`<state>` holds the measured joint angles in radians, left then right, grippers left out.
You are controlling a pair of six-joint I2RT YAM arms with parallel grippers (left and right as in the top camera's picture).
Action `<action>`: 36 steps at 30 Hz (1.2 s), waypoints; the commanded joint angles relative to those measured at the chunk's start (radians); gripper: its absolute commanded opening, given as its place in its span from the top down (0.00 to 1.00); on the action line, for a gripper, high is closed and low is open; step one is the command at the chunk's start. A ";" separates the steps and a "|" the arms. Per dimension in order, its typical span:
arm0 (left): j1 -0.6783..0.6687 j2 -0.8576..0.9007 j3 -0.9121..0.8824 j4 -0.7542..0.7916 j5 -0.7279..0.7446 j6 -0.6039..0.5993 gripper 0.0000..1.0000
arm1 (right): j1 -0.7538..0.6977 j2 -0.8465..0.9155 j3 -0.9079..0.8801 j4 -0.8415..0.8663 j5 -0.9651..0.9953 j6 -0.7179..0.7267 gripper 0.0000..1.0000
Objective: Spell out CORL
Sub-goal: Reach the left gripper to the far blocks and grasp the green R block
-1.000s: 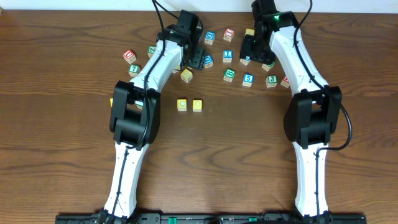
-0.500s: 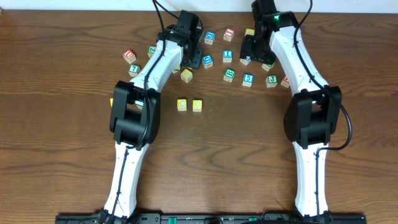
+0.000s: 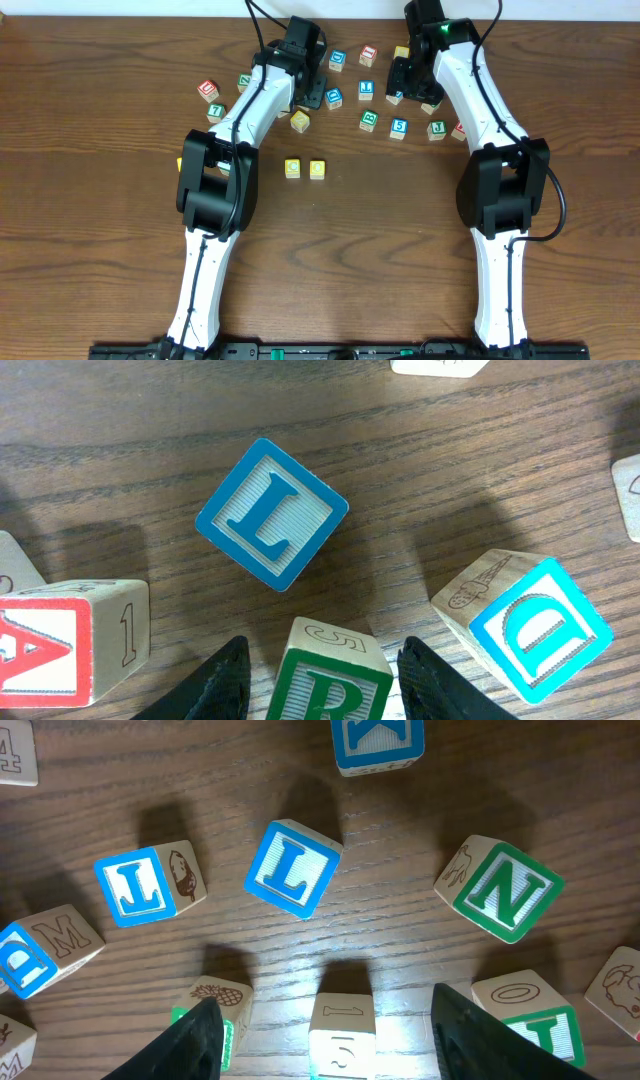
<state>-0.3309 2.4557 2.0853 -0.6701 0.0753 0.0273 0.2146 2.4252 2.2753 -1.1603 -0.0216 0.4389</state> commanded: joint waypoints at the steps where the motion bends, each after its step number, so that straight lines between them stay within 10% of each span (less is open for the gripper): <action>1: 0.000 0.010 -0.017 0.003 -0.013 0.006 0.53 | -0.006 0.002 -0.004 -0.003 0.016 -0.011 0.39; 36: 0.000 -0.165 -0.024 -0.032 -0.017 -0.046 0.69 | -0.021 0.002 -0.004 -0.002 0.019 -0.029 0.36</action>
<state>-0.3309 2.4050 2.0518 -0.6899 0.0715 0.0158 0.2123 2.4252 2.2753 -1.1618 -0.0177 0.4236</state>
